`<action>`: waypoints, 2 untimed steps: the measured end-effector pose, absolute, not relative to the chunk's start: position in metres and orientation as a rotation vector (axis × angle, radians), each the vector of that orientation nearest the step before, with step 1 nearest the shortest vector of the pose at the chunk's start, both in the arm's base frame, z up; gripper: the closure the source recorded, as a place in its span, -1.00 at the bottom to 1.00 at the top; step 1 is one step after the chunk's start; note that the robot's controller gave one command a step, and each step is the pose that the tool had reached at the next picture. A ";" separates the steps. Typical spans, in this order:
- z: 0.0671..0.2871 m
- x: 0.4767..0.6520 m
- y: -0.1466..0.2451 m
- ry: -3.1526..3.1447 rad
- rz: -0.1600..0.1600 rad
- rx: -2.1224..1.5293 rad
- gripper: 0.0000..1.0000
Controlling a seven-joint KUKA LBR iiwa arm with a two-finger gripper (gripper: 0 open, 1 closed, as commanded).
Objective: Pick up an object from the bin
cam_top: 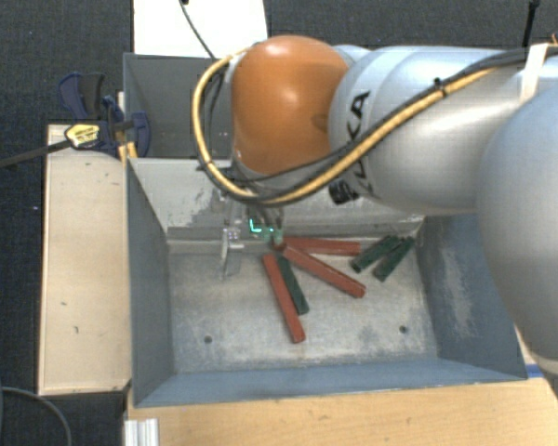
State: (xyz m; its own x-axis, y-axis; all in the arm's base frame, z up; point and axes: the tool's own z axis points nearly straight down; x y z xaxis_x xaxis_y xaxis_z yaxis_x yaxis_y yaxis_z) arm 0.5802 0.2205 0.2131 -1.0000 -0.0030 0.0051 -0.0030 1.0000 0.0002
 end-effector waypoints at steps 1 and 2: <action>0.137 0.552 0.082 -3.131 0.007 -0.202 -1.00; 0.067 0.591 0.062 -3.137 0.000 -0.186 -1.00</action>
Offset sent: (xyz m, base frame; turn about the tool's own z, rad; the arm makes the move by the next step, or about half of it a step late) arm -0.0278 -0.1326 -0.0736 0.1233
